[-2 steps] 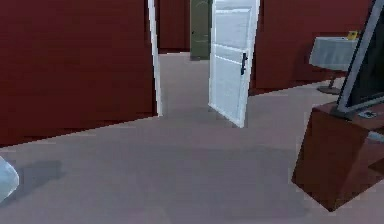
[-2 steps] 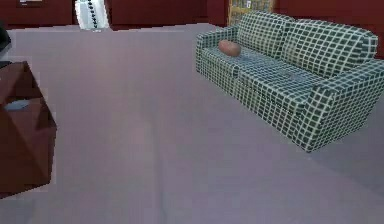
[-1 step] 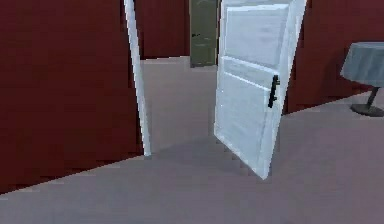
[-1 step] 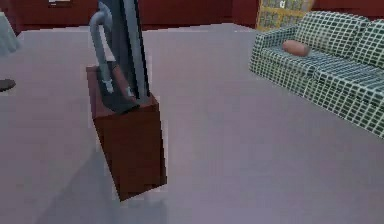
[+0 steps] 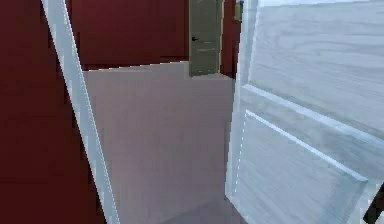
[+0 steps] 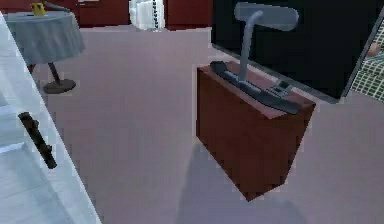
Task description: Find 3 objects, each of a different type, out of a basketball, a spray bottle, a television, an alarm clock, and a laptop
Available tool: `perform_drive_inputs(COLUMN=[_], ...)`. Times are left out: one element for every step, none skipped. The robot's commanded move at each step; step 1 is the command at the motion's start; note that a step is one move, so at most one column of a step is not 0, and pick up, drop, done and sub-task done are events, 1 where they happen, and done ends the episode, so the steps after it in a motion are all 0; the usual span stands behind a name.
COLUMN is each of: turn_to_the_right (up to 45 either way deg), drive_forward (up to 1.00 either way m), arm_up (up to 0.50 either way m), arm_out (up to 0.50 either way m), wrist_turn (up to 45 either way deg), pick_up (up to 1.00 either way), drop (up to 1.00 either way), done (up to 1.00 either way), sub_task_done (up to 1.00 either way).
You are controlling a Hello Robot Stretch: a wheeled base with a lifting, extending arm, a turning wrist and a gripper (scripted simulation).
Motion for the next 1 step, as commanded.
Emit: perform_drive_inputs(turn_to_the_right=[0.0], drive_forward=[0.85], arm_up=[0.00], arm_out=[0.00], wrist_turn=[0.0], pick_up=[0.00], drop=[0.00], done=[0.00], sub_task_done=[0.00])
